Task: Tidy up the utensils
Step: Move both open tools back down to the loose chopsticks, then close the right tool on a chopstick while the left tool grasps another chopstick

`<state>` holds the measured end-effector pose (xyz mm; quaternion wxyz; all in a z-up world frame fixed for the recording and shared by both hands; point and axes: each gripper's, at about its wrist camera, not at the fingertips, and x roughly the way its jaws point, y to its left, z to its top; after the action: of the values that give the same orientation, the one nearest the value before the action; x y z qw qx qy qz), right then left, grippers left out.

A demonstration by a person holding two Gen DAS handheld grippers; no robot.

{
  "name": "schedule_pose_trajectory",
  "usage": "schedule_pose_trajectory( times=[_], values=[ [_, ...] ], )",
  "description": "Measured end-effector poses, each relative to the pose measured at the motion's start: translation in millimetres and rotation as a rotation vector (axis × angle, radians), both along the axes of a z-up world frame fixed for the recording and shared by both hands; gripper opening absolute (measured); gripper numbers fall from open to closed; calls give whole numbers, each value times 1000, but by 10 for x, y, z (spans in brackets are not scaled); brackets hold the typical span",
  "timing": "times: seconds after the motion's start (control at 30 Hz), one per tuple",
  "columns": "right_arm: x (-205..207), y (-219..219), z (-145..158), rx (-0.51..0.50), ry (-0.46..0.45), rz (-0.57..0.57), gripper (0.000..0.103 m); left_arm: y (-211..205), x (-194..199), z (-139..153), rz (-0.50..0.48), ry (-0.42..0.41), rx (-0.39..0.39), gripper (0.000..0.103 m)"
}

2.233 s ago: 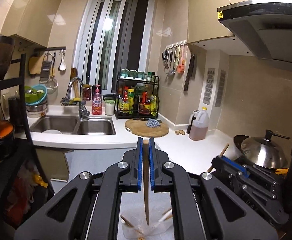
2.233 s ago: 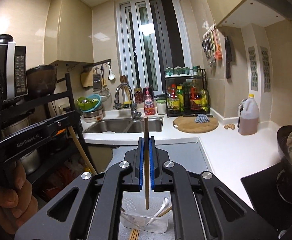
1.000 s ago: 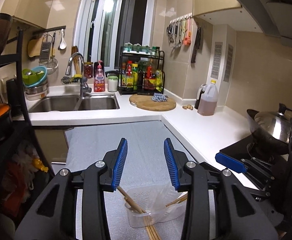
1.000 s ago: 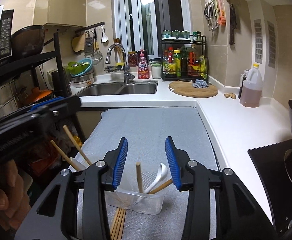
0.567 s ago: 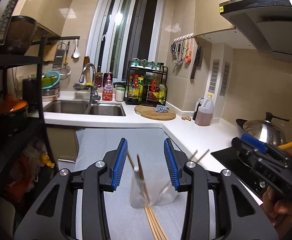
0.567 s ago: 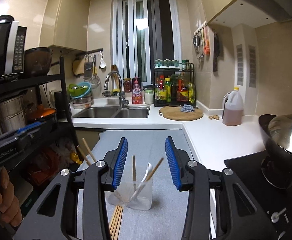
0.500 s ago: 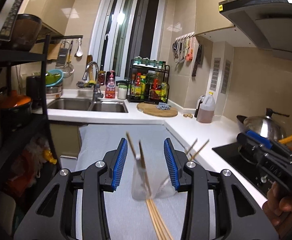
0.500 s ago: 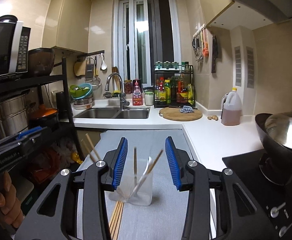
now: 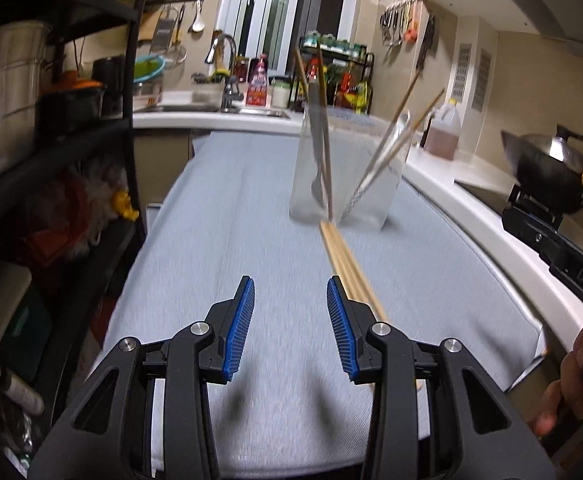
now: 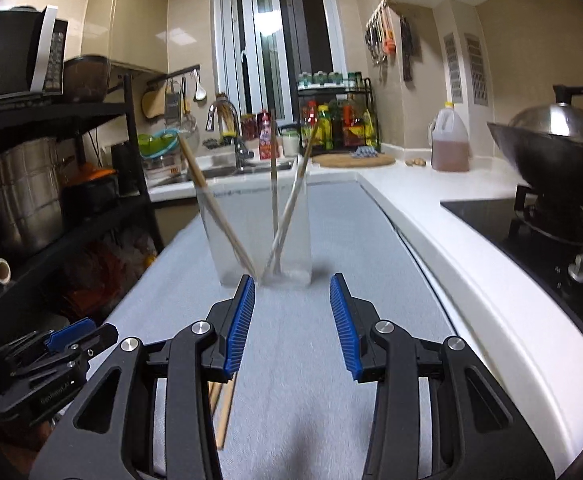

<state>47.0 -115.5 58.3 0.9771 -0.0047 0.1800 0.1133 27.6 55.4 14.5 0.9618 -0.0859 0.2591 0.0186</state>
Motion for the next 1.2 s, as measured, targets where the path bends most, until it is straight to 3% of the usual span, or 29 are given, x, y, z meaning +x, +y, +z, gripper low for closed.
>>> schedule_pose_trajectory(
  times=[0.27, 0.67, 0.87, 0.97, 1.07, 1.2],
  values=[
    [46, 74, -485, -24, 115, 53, 40, -47, -108, -376, 17, 61, 1, 38],
    [120, 210, -781, 15, 278, 147, 31, -47, -206, -436, 27, 53, 13, 38],
    [100, 382, -937, -32, 332, 207, 31, -11, -254, -491, 38, 56, 4, 38],
    [87, 435, -942, -96, 312, 195, 25, -17, -229, -498, 37, 58, -1, 38],
    [94, 408, -939, -107, 311, 169, 9, -72, -213, -493, 11, 54, 0, 38],
    [114, 342, -917, -103, 311, 137, 7, -132, -176, -457, -24, 49, -16, 38]
  ],
)
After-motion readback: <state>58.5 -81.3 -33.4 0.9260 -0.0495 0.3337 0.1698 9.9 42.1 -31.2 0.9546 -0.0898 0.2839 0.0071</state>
